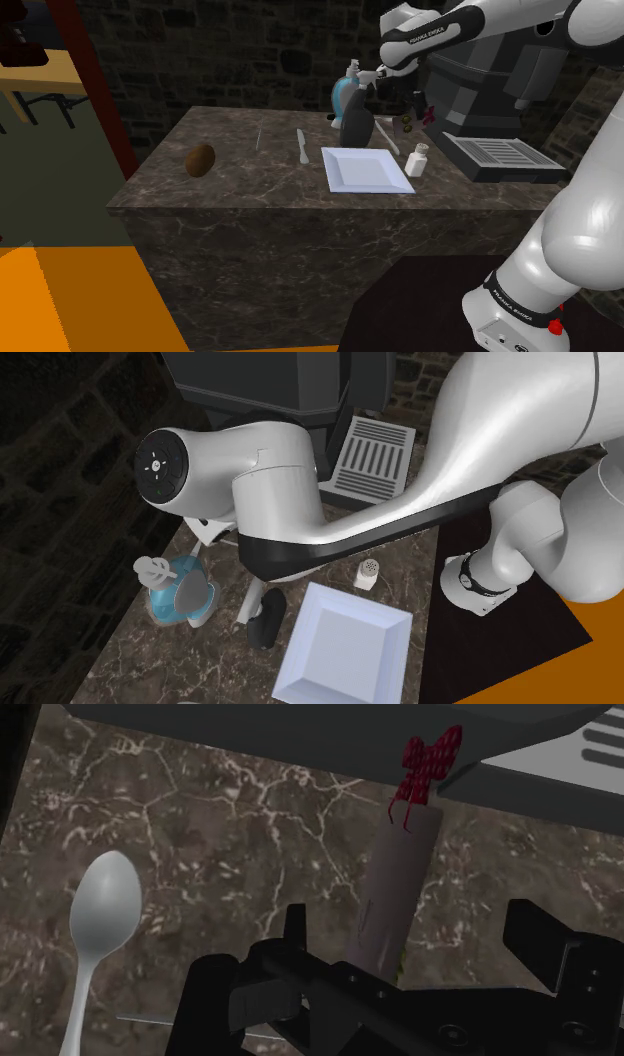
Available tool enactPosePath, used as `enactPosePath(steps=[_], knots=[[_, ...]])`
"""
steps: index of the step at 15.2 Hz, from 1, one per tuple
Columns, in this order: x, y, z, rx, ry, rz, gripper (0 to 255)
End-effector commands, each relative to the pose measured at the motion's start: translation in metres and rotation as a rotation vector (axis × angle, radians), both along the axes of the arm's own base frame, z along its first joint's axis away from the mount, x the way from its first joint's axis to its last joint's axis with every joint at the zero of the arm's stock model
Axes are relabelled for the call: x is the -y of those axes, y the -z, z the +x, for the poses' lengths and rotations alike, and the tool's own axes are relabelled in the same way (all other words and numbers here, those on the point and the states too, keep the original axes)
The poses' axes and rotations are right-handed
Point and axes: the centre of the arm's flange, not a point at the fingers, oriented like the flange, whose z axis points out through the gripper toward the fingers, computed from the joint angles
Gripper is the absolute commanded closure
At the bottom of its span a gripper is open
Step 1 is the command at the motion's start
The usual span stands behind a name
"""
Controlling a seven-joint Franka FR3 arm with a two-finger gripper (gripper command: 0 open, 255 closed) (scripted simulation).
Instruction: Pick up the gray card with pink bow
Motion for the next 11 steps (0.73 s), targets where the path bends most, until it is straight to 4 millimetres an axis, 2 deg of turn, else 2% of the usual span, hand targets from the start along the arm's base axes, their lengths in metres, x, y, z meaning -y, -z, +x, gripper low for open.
enactPosePath(steps=[1, 3, 5, 6, 11], knots=[[0.000, 0.010, 0.000, 0.000, -0.002, 0.000, 0], [0.000, 0.024, 0.000, 0.000, -0.002, 0.000, 0], [0.000, 0.024, 0.000, 0.000, -0.002, 0.000, 0], [0.001, 0.024, 0.000, 0.000, -0.002, 0.000, 255], [0.001, 0.023, 0.000, -0.001, -0.002, 0.000, 255]])
